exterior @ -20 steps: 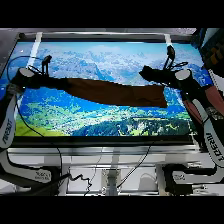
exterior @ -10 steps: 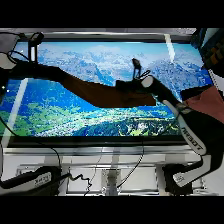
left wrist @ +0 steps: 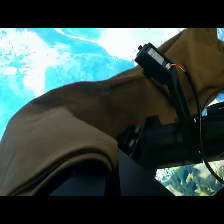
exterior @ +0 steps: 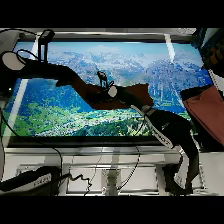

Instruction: Fold the clothes and pants, and hang the long-sleeved shirts on hangers.

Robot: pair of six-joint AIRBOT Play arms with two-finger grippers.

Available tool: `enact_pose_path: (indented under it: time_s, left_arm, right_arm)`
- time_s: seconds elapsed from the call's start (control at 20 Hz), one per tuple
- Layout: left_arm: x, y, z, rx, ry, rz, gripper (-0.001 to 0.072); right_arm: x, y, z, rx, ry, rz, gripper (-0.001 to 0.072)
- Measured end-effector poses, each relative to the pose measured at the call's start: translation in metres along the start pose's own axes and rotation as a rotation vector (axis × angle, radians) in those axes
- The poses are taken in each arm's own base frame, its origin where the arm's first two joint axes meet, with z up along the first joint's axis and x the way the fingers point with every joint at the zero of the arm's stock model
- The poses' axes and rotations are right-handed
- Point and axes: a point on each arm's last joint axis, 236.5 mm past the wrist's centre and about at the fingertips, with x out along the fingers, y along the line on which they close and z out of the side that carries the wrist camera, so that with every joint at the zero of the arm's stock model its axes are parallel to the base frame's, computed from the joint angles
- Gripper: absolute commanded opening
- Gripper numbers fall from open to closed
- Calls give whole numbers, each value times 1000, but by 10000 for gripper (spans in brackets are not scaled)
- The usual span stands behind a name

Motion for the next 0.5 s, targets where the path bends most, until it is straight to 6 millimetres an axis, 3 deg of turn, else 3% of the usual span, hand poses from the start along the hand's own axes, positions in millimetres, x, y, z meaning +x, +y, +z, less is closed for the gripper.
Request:
enact_pose_path:
  time_s: [0.1,0.2,0.35,0.5]
  left_arm:
    - [13,-5,9,-3,-33,-11,7]
    - [31,-15,19,-1,-72,-28,7]
    - [68,-47,30,-31,-116,-83,6]
    - [107,-96,39,-53,-165,-158,6]
  right_arm:
    - [-19,-18,9,12,25,-23,15]
    - [-51,-44,24,22,44,-62,15]
    - [-119,-91,54,36,23,-145,15]
    - [-200,-138,82,67,-44,-234,15]
